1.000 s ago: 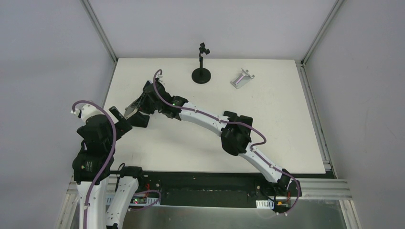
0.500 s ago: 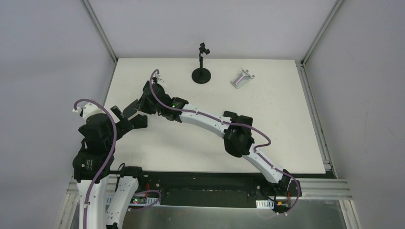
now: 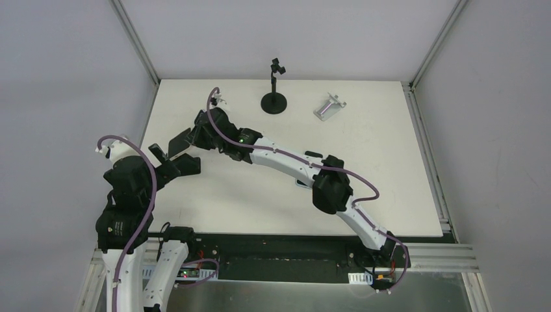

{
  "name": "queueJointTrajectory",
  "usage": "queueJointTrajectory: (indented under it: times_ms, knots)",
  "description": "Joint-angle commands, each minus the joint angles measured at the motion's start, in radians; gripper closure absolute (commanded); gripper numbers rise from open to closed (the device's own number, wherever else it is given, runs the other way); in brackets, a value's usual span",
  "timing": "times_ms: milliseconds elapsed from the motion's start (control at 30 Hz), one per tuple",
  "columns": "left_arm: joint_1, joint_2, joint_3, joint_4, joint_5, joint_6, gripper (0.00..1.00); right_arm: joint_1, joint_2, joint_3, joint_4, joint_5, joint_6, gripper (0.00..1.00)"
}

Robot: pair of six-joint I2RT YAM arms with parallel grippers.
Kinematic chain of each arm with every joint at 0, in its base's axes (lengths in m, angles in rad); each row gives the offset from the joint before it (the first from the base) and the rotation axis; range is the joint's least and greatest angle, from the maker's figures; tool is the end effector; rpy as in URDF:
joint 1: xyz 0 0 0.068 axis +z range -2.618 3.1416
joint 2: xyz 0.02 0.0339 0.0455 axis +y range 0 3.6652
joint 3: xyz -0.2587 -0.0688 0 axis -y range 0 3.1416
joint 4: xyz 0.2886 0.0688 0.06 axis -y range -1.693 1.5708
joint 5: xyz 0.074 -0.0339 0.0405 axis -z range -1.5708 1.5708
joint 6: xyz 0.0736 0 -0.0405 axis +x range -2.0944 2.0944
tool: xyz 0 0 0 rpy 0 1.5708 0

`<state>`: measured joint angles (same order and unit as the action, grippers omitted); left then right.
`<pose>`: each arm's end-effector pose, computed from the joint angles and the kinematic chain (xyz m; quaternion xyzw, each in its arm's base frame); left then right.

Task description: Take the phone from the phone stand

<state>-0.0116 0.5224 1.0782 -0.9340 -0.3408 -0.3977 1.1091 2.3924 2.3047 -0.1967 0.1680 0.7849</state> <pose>0.1428 0.0229 0.3929 -0.2499 0.7820 0.0249 0.5704 0.2974 0.5701 0.2831 -0.0790 0.7950 0.4459 0.4036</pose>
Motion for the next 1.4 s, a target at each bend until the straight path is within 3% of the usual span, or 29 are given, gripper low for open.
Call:
queueJointTrajectory:
  times_ms: [0,200,467,633,800,1033,1167,1367]
  knots:
    - [0.005,0.011,0.056,-0.010,-0.003,0.054,0.01,-0.025,-0.186,-0.031,0.059,0.005,-0.063,1.00]
    - [0.006,0.026,0.061,-0.007,0.022,0.056,0.01,-0.113,-0.399,-0.269,0.075,-0.139,-0.186,1.00]
    - [0.005,0.041,0.069,-0.005,0.045,0.057,0.01,-0.303,-0.679,-0.632,0.011,-0.563,-0.348,1.00]
    - [0.005,0.051,0.072,-0.004,0.064,0.056,0.01,-0.458,-0.737,-0.751,-0.036,-0.862,-0.411,1.00]
    - [0.005,0.054,0.072,-0.001,0.076,0.056,0.01,-0.574,-0.632,-0.641,-0.353,-1.092,-0.607,1.00]
    - [0.005,0.061,0.070,0.003,0.098,0.058,0.01,-0.580,-0.385,-0.300,-0.942,-1.033,-1.013,1.00]
    - [0.005,0.057,0.063,0.004,0.101,0.058,0.01,-0.581,-0.279,-0.209,-1.066,-0.977,-1.123,1.00]
    - [0.005,0.055,0.048,0.008,0.108,0.062,0.01,-0.580,-0.176,-0.161,-1.124,-0.952,-1.192,0.99]
